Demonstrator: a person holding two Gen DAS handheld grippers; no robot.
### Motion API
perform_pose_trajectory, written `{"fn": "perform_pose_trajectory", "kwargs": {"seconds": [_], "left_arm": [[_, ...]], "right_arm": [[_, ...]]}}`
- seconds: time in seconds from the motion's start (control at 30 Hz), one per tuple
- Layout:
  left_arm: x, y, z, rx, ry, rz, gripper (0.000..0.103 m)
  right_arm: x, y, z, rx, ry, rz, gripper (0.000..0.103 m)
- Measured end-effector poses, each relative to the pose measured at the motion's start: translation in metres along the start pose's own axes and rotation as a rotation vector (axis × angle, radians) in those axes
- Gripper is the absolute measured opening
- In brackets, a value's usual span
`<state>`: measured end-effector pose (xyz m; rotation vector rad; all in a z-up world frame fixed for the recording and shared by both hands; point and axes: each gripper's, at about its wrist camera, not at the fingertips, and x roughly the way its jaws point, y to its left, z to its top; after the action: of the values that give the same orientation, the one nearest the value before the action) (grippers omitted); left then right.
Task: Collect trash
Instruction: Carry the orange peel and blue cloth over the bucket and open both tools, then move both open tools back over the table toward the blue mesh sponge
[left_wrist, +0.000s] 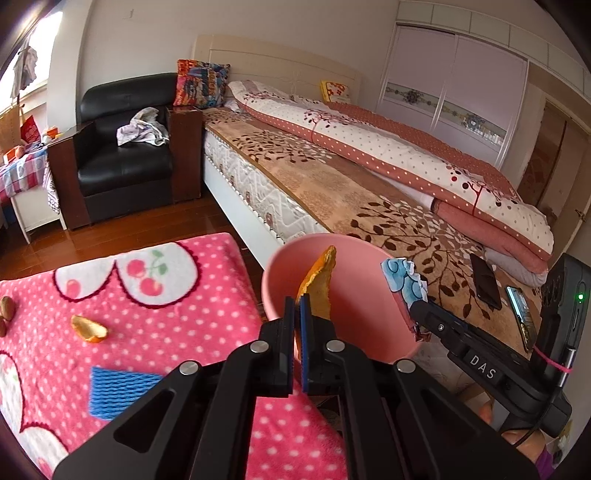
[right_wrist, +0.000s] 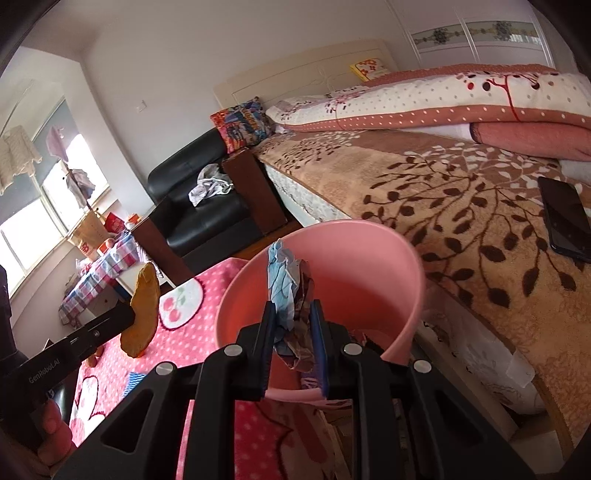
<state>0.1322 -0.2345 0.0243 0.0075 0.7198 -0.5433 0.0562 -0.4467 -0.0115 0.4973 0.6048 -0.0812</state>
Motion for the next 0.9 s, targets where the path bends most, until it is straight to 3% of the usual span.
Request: {"fn": "perform_pose_trajectory", "kwargs": {"seconds": [0.7, 0.83, 0.9], "left_arm": [[0.048, -0.03, -0.001, 0.058, 0.067, -0.067, 0.003], [0.05, -0.031, 0.0, 0.049, 0.068, -0.08, 0.026], [0.049, -0.03, -0.001, 0.044, 0.063, -0.085, 0.027]], "right_arm": [[0.028, -0.03, -0.002, 0.04, 0.037, -0.035, 0.019], [0.031, -0.03, -0.002, 0.041, 0.042, -0.04, 0.019], [0.031, -0.03, -0.002, 0.042, 0.041, -0.041, 0.02]]}}
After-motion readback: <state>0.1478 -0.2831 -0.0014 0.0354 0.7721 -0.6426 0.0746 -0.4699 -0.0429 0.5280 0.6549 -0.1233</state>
